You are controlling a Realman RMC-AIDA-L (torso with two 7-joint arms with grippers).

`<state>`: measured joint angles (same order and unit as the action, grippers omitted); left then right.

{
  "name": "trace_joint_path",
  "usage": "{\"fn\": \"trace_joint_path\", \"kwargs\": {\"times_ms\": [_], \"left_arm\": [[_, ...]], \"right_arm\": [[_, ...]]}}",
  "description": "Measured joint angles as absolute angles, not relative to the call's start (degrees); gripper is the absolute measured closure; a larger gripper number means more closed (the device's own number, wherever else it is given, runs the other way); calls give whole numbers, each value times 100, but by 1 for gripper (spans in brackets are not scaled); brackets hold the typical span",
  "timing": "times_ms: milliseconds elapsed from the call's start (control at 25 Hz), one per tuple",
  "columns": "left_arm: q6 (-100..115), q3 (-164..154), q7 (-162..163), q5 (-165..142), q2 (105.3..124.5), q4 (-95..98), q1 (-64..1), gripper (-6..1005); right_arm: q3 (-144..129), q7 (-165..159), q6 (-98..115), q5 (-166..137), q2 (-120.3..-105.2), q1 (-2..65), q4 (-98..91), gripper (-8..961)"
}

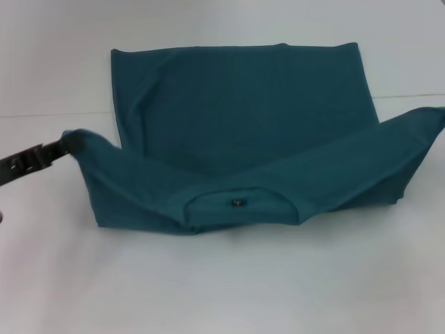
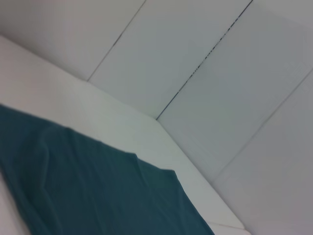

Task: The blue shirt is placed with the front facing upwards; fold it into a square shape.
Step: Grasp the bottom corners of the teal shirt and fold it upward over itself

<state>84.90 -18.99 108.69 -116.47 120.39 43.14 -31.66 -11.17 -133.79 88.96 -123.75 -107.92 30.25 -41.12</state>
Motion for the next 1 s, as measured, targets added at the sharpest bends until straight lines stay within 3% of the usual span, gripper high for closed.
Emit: {"fn": "trace_joint_path", "kwargs": {"times_ms": [400, 1000], "left_arm": [[7380, -2435, 10617, -11646, 11835, 3709, -3984, 971], [6041, -2697, 10230, -11634, 11795, 3202, -4579, 972]], "right_arm": [[-1328, -13307, 7878, -12358, -10739, 3483, -3746, 905], [-1374, -12972, 6739, -12208, -10751, 3859, -3201, 895]]}}
